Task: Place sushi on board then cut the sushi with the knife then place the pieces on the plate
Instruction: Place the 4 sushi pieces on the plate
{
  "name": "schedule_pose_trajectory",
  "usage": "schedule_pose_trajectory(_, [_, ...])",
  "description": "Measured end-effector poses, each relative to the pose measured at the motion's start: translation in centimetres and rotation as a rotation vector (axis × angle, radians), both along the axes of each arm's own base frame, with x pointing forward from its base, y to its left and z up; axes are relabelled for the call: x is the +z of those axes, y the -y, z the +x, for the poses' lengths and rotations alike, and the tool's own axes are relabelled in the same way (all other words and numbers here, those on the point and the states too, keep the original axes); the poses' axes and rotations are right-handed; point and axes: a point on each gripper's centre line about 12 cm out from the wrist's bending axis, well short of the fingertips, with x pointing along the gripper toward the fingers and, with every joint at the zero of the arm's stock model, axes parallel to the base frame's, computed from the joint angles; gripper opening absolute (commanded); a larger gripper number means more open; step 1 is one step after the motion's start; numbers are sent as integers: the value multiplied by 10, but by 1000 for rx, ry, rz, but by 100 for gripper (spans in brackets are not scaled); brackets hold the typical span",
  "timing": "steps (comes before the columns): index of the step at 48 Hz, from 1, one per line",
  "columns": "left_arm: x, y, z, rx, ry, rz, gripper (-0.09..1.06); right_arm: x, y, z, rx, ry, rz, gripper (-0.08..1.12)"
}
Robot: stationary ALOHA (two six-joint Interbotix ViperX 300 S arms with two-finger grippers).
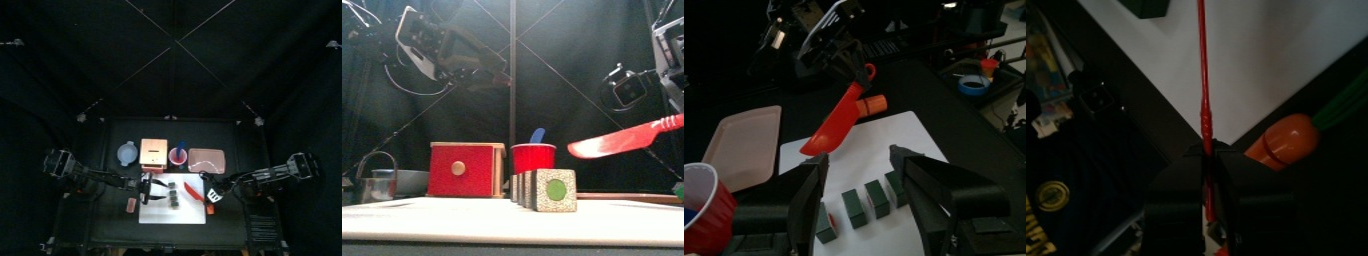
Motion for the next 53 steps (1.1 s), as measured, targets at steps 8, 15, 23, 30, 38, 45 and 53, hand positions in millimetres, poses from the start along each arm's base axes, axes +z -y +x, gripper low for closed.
schedule_pose_trajectory(8, [-1,1,0,-3,-1,1,87,-15,2,4,-128,-106,34,49])
schedule_pose_trajectory(15, [-1,1,0,-2,-1,2,87,-16,1,10,-154,-130,15,60])
schedule_pose_trajectory(23, [-1,1,0,-2,-2,0,87,-11,-2,16,-152,-115,-4,75])
schedule_pose_trajectory(30, [-1,1,0,-3,-1,3,87,-5,-10,20,-158,-111,22,81])
schedule_pose_trajectory(38, [-1,1,0,-3,-1,1,87,-3,-16,23,-135,-134,26,81])
schedule_pose_trajectory(45, [-1,1,0,-2,-2,0,87,2,-14,27,-80,-127,-28,81])
schedule_pose_trajectory(53, [0,1,0,-2,0,1,87,16,1,42,33,-77,-223,81])
